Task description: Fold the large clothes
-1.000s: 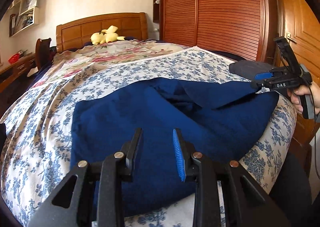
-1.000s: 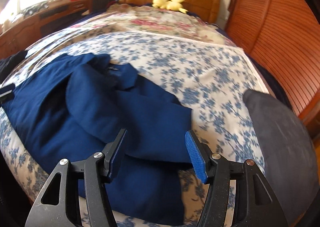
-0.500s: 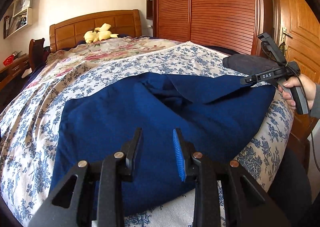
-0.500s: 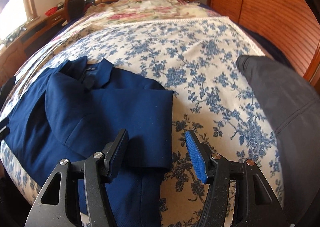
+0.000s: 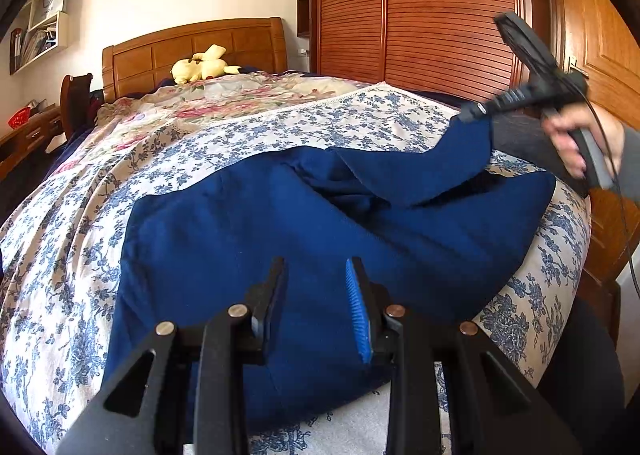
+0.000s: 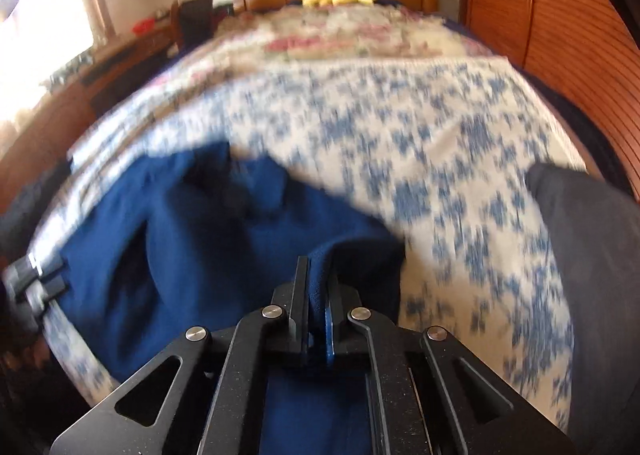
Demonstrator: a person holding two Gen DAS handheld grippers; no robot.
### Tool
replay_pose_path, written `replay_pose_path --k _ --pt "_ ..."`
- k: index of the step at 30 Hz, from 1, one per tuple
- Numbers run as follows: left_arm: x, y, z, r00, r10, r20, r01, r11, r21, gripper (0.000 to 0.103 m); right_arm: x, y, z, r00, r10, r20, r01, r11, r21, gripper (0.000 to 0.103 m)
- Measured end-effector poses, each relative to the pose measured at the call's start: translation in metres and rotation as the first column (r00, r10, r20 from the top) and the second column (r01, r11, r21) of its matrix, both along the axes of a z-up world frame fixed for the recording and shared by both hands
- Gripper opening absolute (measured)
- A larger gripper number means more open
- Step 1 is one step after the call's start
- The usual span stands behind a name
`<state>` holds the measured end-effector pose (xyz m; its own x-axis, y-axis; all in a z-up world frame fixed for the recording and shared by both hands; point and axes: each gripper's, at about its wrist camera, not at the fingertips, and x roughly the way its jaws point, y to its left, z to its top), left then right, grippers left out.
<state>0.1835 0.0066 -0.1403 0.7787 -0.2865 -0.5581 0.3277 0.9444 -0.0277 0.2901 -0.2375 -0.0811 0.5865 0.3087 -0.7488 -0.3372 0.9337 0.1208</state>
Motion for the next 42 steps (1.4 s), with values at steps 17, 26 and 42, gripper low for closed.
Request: replay_pose_path --k 17,26,42 --pt "-0.006 0.015 0.007 1.000 0.022 0.009 -0.022 1.000 -0.005 0.029 0.127 -0.014 0.001 0.943 -0.332 0.020 0.333 0.942 -0.046 0.004" --pt "-0.009 0.018 0.014 1.000 0.015 0.027 -0.014 1.000 -0.023 0.029 0.082 0.033 -0.006 0.983 -0.148 0.111 0.169 0.963 -0.212 0.056" --pt "-0.004 0.020 0.012 1.000 0.022 0.019 -0.021 1.000 -0.020 0.029 0.063 0.147 -0.074 0.987 0.153 -0.042 -0.156 0.890 -0.429 0.054"
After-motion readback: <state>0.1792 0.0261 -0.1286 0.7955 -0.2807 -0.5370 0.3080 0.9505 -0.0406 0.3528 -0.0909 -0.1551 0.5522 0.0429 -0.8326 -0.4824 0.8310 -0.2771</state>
